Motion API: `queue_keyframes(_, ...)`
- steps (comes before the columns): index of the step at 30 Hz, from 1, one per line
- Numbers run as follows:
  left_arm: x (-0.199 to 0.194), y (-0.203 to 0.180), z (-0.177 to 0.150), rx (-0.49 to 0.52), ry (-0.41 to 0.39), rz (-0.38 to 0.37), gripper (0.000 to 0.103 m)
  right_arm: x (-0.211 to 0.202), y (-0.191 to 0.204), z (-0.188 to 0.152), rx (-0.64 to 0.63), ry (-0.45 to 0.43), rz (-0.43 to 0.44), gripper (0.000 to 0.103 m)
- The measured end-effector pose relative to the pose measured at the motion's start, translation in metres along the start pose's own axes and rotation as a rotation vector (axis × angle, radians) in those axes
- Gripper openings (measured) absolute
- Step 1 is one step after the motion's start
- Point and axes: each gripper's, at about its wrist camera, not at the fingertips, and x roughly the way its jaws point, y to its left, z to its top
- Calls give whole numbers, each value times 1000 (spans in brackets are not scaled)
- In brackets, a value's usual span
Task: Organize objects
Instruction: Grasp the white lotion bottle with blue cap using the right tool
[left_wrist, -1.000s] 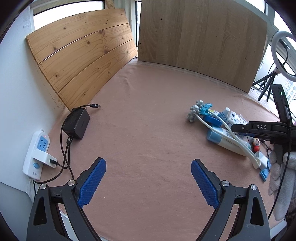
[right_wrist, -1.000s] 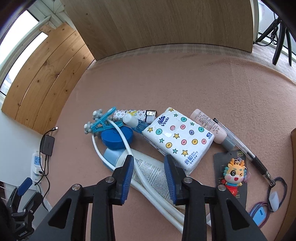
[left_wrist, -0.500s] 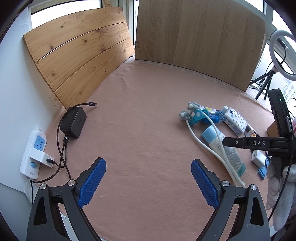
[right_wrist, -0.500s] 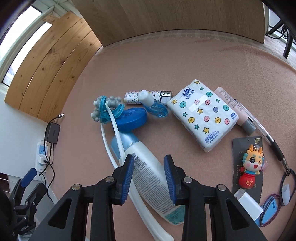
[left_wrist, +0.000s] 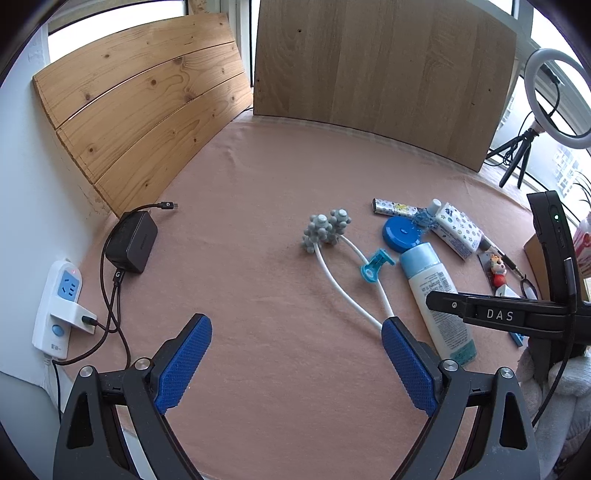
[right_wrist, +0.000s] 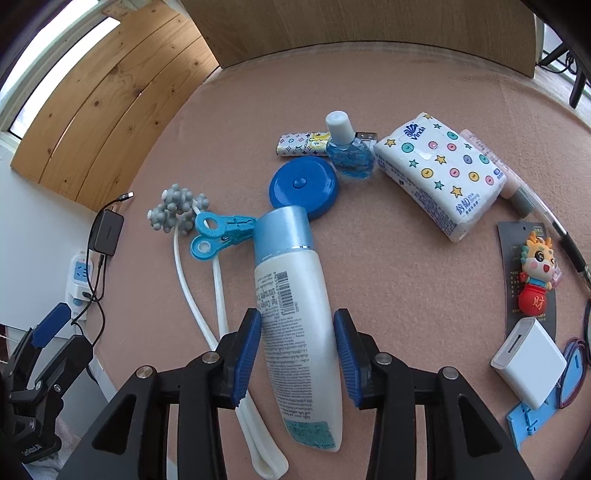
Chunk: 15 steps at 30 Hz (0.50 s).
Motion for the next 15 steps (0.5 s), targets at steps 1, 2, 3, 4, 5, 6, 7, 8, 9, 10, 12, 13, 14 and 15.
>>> queue_keyframes(1,1,-2,0,4,2,-5,95,-2,-5,-2,29,-6,1,37)
queue_keyframes(2,2,-5,0,9,4,-10,95,-4,-11,-4,61,-10,4,37)
queue_keyframes(3,3,-8,0,16,8,-17,95,-7,-18,-7,94,-14,9,37)
queue_keyframes(4,5,-12,0,26,12,-26,95,-9,-23,-10,120,-16,14,37)
queue_keyframes(5,7,-18,1,38,16,-36,95,-9,-23,-10,120,-16,14,37)
queue_keyframes(6,8,-23,1,51,19,-47,96,-14,-33,-15,155,-19,24,37)
queue_keyframes(7,10,-28,2,63,22,-58,95,-16,-37,-17,168,-20,27,37)
queue_keyframes(8,13,-35,2,75,26,-73,95,-18,-40,-18,175,-15,32,37)
queue_keyframes(9,15,-40,3,86,31,-89,95,-18,-40,-18,175,-15,32,38)
queue_keyframes(10,17,-46,3,98,35,-105,96,-22,-46,-21,180,-9,29,39)
queue_keyframes(12,24,-59,4,121,48,-136,95,-30,-49,-23,180,-29,30,41)
queue_keyframes(13,28,-66,4,131,65,-154,96,-30,-49,-23,180,-29,30,46)
queue_keyframes(14,33,-72,4,138,81,-177,96,-40,-53,-25,181,-55,23,48)
queue_keyframes(15,36,-77,3,141,92,-197,96,-44,-55,-25,179,-67,21,52)
